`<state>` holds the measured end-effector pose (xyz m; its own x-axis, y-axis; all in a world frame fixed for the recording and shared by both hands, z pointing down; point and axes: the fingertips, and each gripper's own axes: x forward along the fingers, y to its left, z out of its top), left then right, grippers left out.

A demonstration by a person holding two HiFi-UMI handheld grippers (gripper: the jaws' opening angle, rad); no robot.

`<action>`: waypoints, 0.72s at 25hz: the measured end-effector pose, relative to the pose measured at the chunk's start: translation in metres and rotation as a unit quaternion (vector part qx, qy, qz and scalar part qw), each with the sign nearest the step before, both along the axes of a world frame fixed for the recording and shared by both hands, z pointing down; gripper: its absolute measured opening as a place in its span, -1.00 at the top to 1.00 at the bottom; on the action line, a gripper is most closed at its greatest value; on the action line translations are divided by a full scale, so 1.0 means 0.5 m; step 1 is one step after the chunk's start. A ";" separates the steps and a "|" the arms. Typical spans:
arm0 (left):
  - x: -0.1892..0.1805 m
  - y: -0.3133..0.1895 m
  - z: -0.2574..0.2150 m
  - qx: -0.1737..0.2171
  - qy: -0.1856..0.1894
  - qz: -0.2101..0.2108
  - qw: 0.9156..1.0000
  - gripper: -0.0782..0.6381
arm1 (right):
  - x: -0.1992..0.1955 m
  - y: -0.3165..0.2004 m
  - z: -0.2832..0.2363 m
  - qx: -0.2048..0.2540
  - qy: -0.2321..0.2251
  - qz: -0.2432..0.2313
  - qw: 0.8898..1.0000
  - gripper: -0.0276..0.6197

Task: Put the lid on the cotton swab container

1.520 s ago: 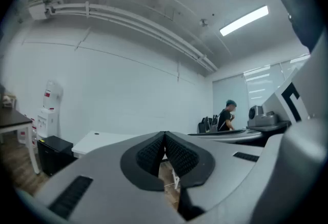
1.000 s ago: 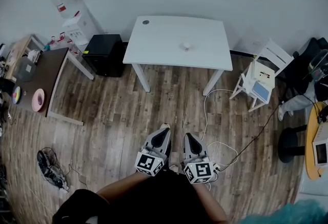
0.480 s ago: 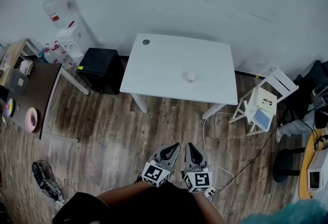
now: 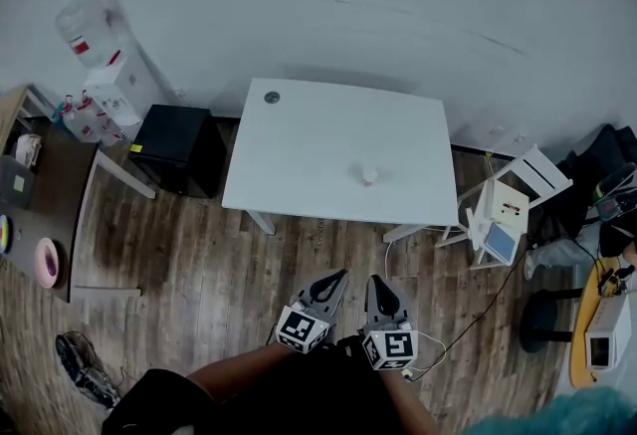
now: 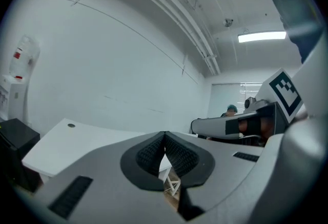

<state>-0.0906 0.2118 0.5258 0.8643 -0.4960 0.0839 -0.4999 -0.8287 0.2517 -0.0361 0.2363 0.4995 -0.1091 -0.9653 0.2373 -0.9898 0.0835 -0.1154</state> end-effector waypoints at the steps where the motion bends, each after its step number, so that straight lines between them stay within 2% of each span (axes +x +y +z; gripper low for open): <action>1: 0.002 -0.011 -0.001 -0.002 0.004 0.003 1.000 0.75 | 0.011 -0.009 0.002 -0.003 -0.001 0.005 1.000 0.82; 10: 0.047 -0.093 -0.018 0.009 0.007 0.004 1.000 0.75 | 0.114 -0.084 -0.009 0.012 0.008 0.053 0.998 0.82; 18: 0.084 -0.180 0.010 0.014 -0.026 -0.012 0.999 0.75 | 0.153 -0.179 0.033 0.013 -0.037 0.034 0.999 0.82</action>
<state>-0.0488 0.1217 0.5308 0.8473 -0.5188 0.1141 -0.5311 -0.8230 0.2014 0.0402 0.1467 0.5161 -0.0600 -0.9769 0.2051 -0.9823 0.0213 -0.1862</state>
